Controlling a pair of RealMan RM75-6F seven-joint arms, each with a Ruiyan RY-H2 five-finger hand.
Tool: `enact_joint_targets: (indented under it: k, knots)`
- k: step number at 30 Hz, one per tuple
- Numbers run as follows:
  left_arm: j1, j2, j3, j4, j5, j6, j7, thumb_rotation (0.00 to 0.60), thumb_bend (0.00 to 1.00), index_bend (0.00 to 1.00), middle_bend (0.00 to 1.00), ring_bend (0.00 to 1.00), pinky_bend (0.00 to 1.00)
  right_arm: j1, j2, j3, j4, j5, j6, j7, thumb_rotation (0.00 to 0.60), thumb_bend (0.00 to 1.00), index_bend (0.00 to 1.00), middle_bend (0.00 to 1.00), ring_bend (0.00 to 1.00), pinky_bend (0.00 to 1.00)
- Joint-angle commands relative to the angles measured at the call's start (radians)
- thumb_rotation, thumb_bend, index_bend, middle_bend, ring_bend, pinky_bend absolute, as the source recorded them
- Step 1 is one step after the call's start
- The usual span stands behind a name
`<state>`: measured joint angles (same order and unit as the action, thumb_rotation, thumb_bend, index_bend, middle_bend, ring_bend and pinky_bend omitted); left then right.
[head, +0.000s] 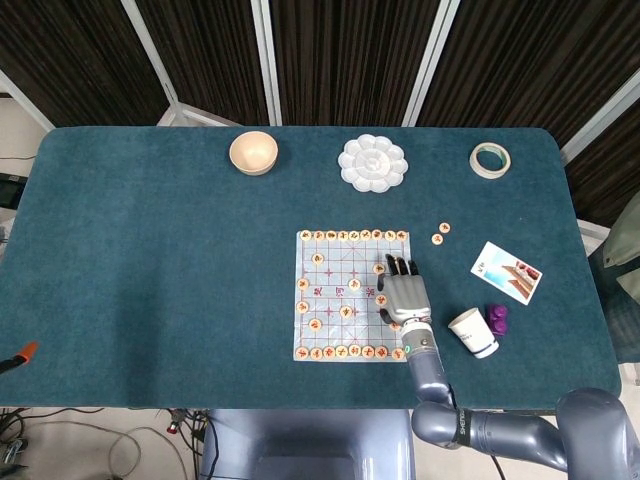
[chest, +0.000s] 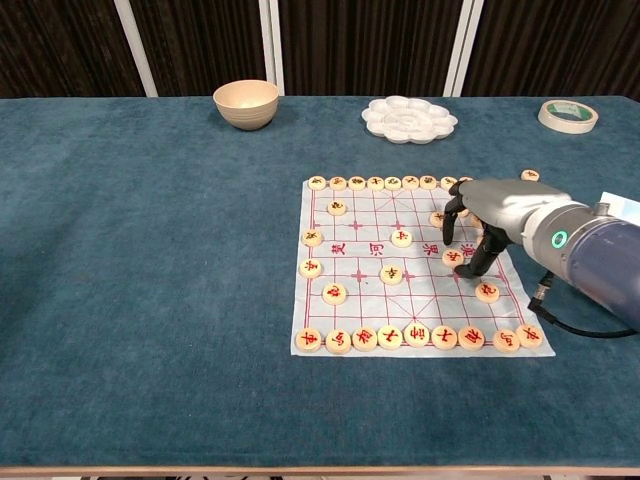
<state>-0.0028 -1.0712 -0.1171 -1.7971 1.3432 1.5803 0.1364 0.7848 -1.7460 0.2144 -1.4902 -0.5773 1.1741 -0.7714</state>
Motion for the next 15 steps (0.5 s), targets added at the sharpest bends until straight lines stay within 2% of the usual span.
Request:
enact_joint_targets:
  k: [1,15]
  knots:
    - [0.0,0.0,-0.001,0.001,0.0,0.0,0.0,0.6,0.0,0.05,0.0,0.0,0.0,0.0,-0.004,0.004,0.006,-0.003,0.003,0.0,0.6,0.38,0.42,0.0,0.0,0.09]
    - [-0.001,-0.003,0.0,0.001,0.0,0.001,0.006,0.6,0.0,0.05,0.0,0.0,0.0,-0.004,-0.015,0.008,0.033,0.003,-0.015,0.0,0.6,0.38,0.44,0.0,0.0,0.09]
